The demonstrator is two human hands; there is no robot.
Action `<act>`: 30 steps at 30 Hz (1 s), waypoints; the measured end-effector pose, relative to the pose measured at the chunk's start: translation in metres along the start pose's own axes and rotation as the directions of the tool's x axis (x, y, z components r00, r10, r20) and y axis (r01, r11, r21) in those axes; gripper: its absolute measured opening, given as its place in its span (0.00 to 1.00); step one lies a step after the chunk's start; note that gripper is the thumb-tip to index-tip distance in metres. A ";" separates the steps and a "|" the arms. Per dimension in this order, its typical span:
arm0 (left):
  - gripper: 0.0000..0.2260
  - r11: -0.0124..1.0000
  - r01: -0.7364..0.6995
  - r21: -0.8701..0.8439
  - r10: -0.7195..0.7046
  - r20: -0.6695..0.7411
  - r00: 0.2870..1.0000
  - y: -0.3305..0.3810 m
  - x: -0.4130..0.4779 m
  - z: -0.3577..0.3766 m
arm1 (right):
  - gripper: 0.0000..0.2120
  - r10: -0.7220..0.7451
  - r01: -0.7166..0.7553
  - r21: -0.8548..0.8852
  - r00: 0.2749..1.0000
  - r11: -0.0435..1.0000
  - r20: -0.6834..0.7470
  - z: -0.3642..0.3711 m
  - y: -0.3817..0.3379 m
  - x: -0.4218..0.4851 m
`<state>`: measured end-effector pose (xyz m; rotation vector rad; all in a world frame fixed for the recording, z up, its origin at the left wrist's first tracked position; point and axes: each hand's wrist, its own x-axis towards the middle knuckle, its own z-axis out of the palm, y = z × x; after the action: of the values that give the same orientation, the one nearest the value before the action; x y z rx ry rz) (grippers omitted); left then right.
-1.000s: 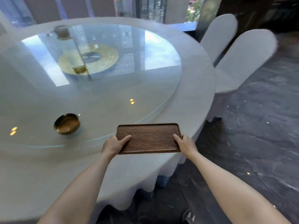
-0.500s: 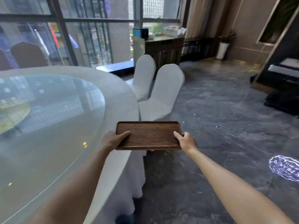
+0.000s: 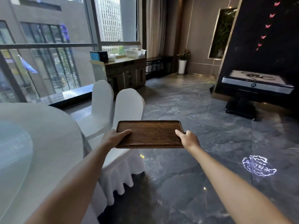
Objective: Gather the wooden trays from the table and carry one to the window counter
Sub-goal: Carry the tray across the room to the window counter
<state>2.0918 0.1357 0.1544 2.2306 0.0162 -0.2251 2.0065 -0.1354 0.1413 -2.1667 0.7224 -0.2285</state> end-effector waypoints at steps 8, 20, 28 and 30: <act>0.23 0.996 -0.084 0.025 0.084 -0.006 0.996 0.100 0.191 0.031 | 0.23 0.013 -0.012 0.012 0.999 1.000 -0.038 -0.013 -0.054 0.193; 0.21 0.996 -0.090 0.015 0.090 -0.017 0.996 0.210 0.439 0.102 | 0.20 -0.010 0.012 0.049 0.999 0.999 -0.034 -0.005 -0.082 0.475; 0.25 1.000 -0.028 -0.014 0.026 -0.126 0.992 0.295 0.623 0.142 | 0.22 -0.124 0.123 0.046 0.992 0.991 0.019 -0.008 -0.131 0.704; 0.27 0.999 -0.027 -0.028 0.022 -0.139 0.990 0.317 0.670 0.145 | 0.24 -0.137 0.136 0.052 0.991 0.989 0.015 -0.007 -0.150 0.761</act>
<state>2.7570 -0.2197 0.2004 2.2117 0.0672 -0.0552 2.6897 -0.4977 0.1987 -2.1690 0.5528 -0.2942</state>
